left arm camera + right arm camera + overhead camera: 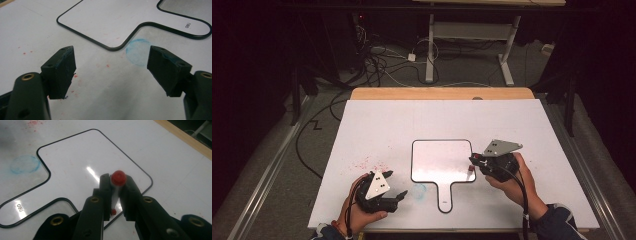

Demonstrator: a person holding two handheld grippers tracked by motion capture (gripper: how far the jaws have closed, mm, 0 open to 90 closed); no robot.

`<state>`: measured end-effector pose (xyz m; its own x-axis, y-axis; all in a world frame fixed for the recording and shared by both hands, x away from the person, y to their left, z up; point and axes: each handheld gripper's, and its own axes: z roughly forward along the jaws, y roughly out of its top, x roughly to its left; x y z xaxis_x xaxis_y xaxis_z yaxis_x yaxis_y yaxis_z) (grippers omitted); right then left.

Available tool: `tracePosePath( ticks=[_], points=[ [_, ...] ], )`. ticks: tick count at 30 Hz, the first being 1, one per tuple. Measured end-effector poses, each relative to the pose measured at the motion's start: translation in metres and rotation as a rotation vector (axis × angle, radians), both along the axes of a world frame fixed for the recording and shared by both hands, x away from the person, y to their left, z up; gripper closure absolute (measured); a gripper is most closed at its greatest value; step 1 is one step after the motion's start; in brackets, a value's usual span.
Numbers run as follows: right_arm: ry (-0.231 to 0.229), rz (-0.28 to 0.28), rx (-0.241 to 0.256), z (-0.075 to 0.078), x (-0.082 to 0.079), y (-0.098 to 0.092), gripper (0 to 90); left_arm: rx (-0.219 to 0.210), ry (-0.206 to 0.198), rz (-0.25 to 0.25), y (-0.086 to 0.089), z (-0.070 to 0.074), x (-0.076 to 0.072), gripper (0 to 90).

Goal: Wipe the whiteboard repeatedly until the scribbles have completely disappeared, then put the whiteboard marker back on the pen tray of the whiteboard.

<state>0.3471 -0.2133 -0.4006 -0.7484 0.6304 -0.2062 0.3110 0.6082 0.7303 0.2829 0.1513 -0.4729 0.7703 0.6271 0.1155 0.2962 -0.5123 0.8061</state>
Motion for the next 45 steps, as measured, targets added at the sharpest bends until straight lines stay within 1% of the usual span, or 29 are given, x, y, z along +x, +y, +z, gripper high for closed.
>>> tracePosePath(
  ticks=[1,3,5,6,8,9,12,15,17,18,20,22,23,24,25,26,28,31,33,35,37,41,43,44,45],
  points=[
    [0.002,-0.002,0.010,0.000,0.001,-0.002,81.4,-0.001,0.001,0.001,0.000,0.000,0.001,22.2],
    [-0.019,-0.022,0.005,-0.001,0.004,-0.003,81.4,0.002,0.003,0.001,0.000,-0.001,0.001,22.2],
    [-0.023,-0.028,0.031,-0.003,0.007,-0.005,81.4,0.005,0.003,-0.001,-0.001,-0.001,0.001,22.2],
    [-0.022,-0.029,0.033,-0.003,0.008,-0.006,81.4,0.006,0.002,-0.002,0.000,-0.001,0.001,22.2],
    [-0.032,-0.039,0.016,-0.002,0.006,-0.005,81.4,0.005,0.001,-0.001,0.000,-0.001,0.001,22.2],
    [-0.044,-0.039,0.002,-0.002,0.005,-0.005,81.4,0.005,0.001,0.000,0.000,-0.001,0.002,22.2],
    [-0.039,-0.037,0.008,-0.003,0.006,-0.006,81.4,0.019,-0.003,0.000,0.000,-0.002,0.002,22.2],
    [-0.031,-0.023,0.010,-0.002,0.005,-0.006,81.4,0.024,-0.004,-0.002,0.000,-0.002,0.001,22.2],
    [-0.008,-0.020,0.039,0.000,0.005,-0.009,81.4,0.024,-0.006,-0.001,0.001,-0.002,0.001,22.2],
    [-0.012,-0.019,0.039,0.002,0.005,-0.010,81.3,0.026,-0.006,-0.001,0.001,-0.002,0.001,22.2],
    [-0.008,-0.020,0.061,0.007,0.004,-0.014,81.3,0.026,-0.008,-0.002,0.001,-0.002,0.001,22.1],
    [0.011,-0.007,0.085,0.013,0.002,-0.019,81.1,0.026,-0.007,0.000,0.002,-0.002,0.000,22.0],
    [0.036,0.013,0.089,0.018,0.000,-0.022,81.0,0.025,-0.006,0.001,0.002,-0.002,0.000,22.1],
    [0.045,0.029,0.092,0.022,-0.002,-0.026,81.0,0.026,-0.004,0.002,0.003,-0.002,-0.001,22.1],
    [0.042,0.028,0.098,0.027,-0.005,-0.030,81.0,0.028,-0.004,0.003,0.003,-0.002,-0.001,22.0],
    [0.050,0.036,0.106,0.032,-0.007,-0.034,81.0,0.030,-0.005,0.002,0.003,-0.002,-0.002,22.0],
    [0.089,0.064,0.115,0.042,-0.009,-0.042,81.0,0.033,-0.004,0.004,0.003,-0.002,-0.002,22.0],
    [0.161,0.110,0.092,0.046,-0.010,-0.048,80.9,0.032,-0.005,0.004,0.002,-0.002,-0.003,22.0],
    [0.202,0.116,0.090,0.044,-0.007,-0.050,80.9,0.040,-0.004,-0.001,0.001,-0.002,-0.002,22.0],
    [0.234,0.111,0.096,0.038,-0.002,-0.049,80.8,0.045,-0.003,-0.008,-0.001,-0.002,-0.001,22.0],
    [0.264,0.114,0.085,0.029,0.006,-0.045,80.8,0.048,-0.001,-0.012,-0.003,-0.003,0.000,22.0],
    [0.337,0.097,0.100,0.008,0.028,-0.036,80.7,0.051,0.006,-0.013,-0.003,-0.004,0.001,21.9],
    [0.358,0.089,0.129,0.002,0.037,-0.033,80.1,0.051,0.007,-0.015,-0.003,-0.004,0.001,21.9],
    [0.364,0.077,0.139,0.000,0.042,-0.032,79.0,0.053,0.008,-0.014,-0.003,-0.004,0.001,21.9],
    [0.359,0.079,0.147,-0.002,0.047,-0.031,79.5,0.056,0.009,-0.014,-0.003,-0.004,0.001,21.9]
  ],
)
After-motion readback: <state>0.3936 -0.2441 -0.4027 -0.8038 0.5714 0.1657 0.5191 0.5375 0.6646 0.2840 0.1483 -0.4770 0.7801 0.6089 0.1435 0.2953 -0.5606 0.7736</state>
